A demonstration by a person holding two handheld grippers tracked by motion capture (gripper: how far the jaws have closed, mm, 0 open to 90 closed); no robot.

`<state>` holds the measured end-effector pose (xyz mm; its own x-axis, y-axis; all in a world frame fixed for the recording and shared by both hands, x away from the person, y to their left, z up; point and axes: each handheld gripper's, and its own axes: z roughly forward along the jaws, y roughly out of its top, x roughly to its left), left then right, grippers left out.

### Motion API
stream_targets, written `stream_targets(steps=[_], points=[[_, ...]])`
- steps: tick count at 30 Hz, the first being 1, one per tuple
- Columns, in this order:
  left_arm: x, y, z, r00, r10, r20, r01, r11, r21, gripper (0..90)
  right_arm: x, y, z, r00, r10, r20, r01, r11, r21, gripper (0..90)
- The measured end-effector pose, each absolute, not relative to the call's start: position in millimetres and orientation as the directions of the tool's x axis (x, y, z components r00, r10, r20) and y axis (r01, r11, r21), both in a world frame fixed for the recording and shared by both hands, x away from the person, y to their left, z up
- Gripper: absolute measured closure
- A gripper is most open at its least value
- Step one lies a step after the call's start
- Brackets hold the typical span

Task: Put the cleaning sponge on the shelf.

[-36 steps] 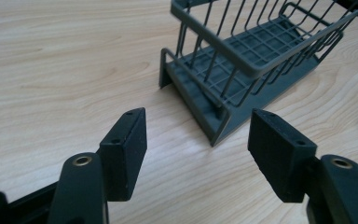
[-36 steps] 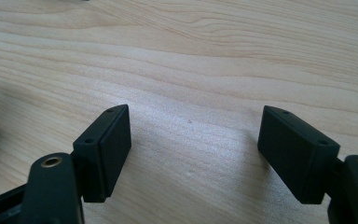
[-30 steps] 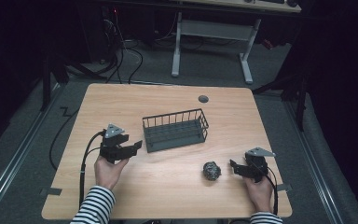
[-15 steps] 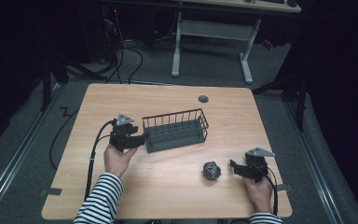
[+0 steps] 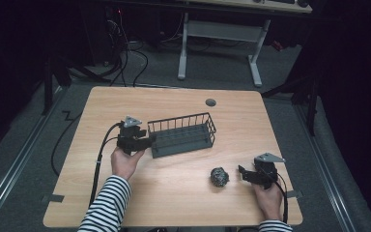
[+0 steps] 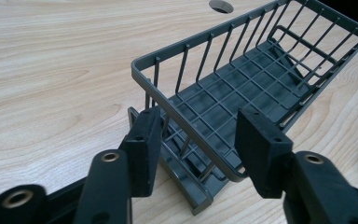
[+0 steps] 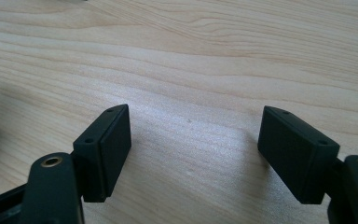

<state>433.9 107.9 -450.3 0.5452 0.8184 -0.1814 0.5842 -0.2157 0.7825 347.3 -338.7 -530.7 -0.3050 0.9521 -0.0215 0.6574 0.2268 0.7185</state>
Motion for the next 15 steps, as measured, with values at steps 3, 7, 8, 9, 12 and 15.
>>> stream_targets(steps=[3,7,8,9,12,15], points=[[434.9,106.6,-451.9,0.550,0.815,-0.182,0.586,-0.222,0.779,55.9,347.3,-338.7,-530.7,-0.305,0.952,-0.022,0.658,0.227,0.718,25.6],[435.7,104.8,-453.6,0.546,0.819,-0.174,0.586,-0.225,0.779,59.0,347.3,-338.7,-530.7,-0.305,0.952,-0.022,0.657,0.227,0.718,25.6],[436.0,105.1,-453.6,0.545,0.819,-0.179,0.588,-0.221,0.778,59.7,347.2,-338.7,-530.7,-0.305,0.952,-0.022,0.657,0.227,0.719,25.6],[436.0,105.1,-453.6,0.545,0.819,-0.179,0.588,-0.221,0.778,59.8,347.2,-338.7,-530.7,-0.305,0.952,-0.022,0.657,0.227,0.719,25.6],[435.8,104.3,-453.6,0.546,0.819,-0.176,0.586,-0.223,0.779,60.0,347.2,-338.7,-530.7,-0.305,0.952,-0.022,0.658,0.227,0.719,25.5],[436.0,103.3,-453.8,0.548,0.816,-0.184,0.587,-0.218,0.780,60.4,347.2,-338.7,-530.7,-0.305,0.952,-0.022,0.657,0.227,0.719,25.5]])
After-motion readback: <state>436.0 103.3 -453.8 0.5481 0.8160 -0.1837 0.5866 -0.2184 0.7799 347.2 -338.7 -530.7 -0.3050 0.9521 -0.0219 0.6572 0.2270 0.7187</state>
